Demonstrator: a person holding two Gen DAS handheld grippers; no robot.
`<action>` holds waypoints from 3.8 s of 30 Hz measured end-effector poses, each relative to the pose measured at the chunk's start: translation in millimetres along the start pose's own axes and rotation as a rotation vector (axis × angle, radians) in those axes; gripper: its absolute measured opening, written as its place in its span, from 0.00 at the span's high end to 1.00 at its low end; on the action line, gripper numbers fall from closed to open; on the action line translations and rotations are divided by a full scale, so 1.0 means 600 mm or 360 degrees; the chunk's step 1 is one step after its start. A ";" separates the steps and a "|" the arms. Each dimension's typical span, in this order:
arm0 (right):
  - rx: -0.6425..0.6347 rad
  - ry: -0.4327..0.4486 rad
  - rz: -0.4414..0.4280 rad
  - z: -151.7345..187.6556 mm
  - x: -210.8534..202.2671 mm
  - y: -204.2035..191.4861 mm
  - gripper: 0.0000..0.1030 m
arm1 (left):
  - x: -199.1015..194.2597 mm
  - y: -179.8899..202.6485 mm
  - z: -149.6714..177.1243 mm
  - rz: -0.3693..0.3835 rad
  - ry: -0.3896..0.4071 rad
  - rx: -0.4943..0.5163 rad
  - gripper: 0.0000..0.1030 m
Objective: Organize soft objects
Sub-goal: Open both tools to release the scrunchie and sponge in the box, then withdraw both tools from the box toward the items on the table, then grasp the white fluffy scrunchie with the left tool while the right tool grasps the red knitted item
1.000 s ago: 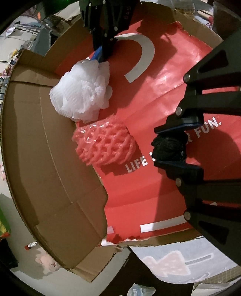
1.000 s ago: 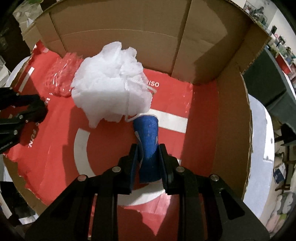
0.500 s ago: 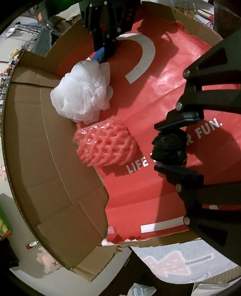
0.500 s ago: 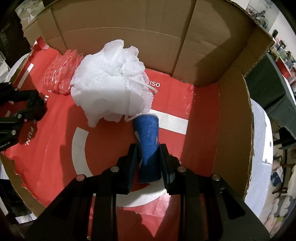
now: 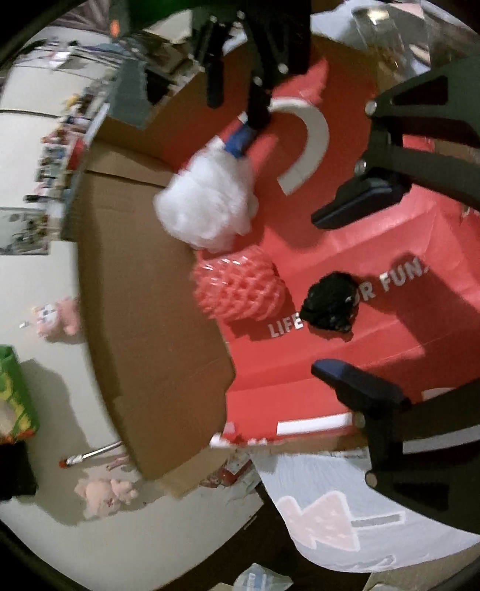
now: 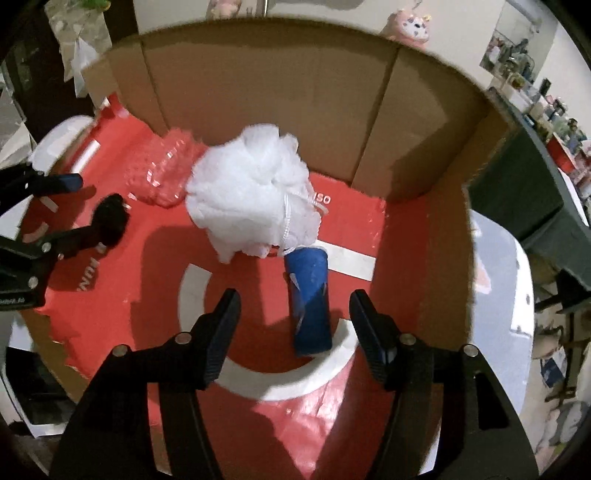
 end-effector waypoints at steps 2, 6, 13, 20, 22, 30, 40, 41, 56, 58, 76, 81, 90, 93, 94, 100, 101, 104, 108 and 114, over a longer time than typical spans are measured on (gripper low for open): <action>-0.0009 0.0052 0.0014 0.002 -0.029 -0.008 0.36 | -0.037 0.000 -0.001 0.0020 0.0087 -0.0041 0.20; -0.0026 0.0191 0.0000 0.009 -0.103 -0.030 0.30 | -0.116 0.005 0.008 0.0017 0.0253 -0.0110 0.10; -0.0080 0.0466 -0.0008 0.042 -0.238 -0.079 0.22 | -0.255 0.027 0.037 -0.0017 0.0554 -0.0173 0.01; -0.0132 0.0697 0.0026 0.117 -0.346 -0.126 0.15 | -0.366 0.060 0.096 -0.0054 0.0744 -0.0207 0.00; -0.0128 0.0728 0.0036 0.140 -0.359 -0.135 0.15 | -0.384 0.070 0.118 -0.0080 0.0787 -0.0211 0.00; -0.0094 0.0846 0.0133 0.251 -0.370 -0.166 0.15 | -0.399 0.102 0.216 -0.0124 0.0843 -0.0295 0.00; 0.0049 0.0837 0.0123 0.339 -0.308 -0.169 0.15 | -0.336 0.127 0.302 -0.0066 0.0715 -0.0375 0.00; 0.0060 0.0812 0.0115 0.344 -0.294 -0.170 0.15 | -0.326 0.127 0.310 -0.0069 0.0696 -0.0385 0.00; 0.0175 0.0625 -0.0003 0.375 -0.168 -0.177 0.15 | -0.234 0.089 0.373 -0.0143 0.0467 -0.0415 0.00; 0.0176 0.0612 -0.0002 0.371 -0.162 -0.180 0.15 | -0.224 0.074 0.375 -0.0160 0.0433 -0.0422 0.00; 0.0163 0.0527 0.0000 0.349 -0.111 -0.190 0.24 | -0.151 0.050 0.384 -0.0105 0.0204 -0.0233 0.10; 0.0130 0.0502 -0.0184 0.351 -0.100 -0.215 0.58 | -0.142 0.062 0.381 0.0063 0.0208 -0.0219 0.40; 0.0166 0.0581 -0.0281 0.366 -0.137 -0.203 0.61 | -0.181 0.068 0.387 0.0146 0.0249 -0.0274 0.56; 0.0163 0.0609 -0.0282 0.368 -0.155 -0.197 0.61 | -0.211 0.072 0.383 0.0165 0.0302 -0.0286 0.56; 0.0166 0.0616 -0.0296 0.367 -0.161 -0.195 0.61 | -0.221 0.076 0.379 0.0172 0.0324 -0.0282 0.57; 0.0135 0.0658 -0.0335 0.363 -0.188 -0.189 0.61 | -0.261 0.117 0.357 0.0297 0.0410 -0.0234 0.57; 0.0133 0.0658 -0.0337 0.363 -0.189 -0.189 0.61 | -0.261 0.125 0.353 0.0310 0.0414 -0.0224 0.57; 0.0124 0.0654 -0.0357 0.362 -0.189 -0.189 0.61 | -0.257 0.141 0.345 0.0344 0.0408 -0.0208 0.57; 0.0115 0.0652 -0.0358 0.364 -0.189 -0.191 0.61 | -0.248 0.152 0.342 0.0357 0.0390 -0.0202 0.57; 0.0128 0.0641 -0.0347 0.366 -0.183 -0.187 0.61 | -0.233 0.147 0.343 0.0304 0.0370 -0.0209 0.57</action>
Point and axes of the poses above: each gripper's, at about its wrist camera, not at the fingertips, and x roughly the way its jaws point, y to its right, z to its underside, the point moved 8 cm from there along x, roughly the way its jaws point, and after that the axes turned 7 degrees about -z, right-handed, at the moved point
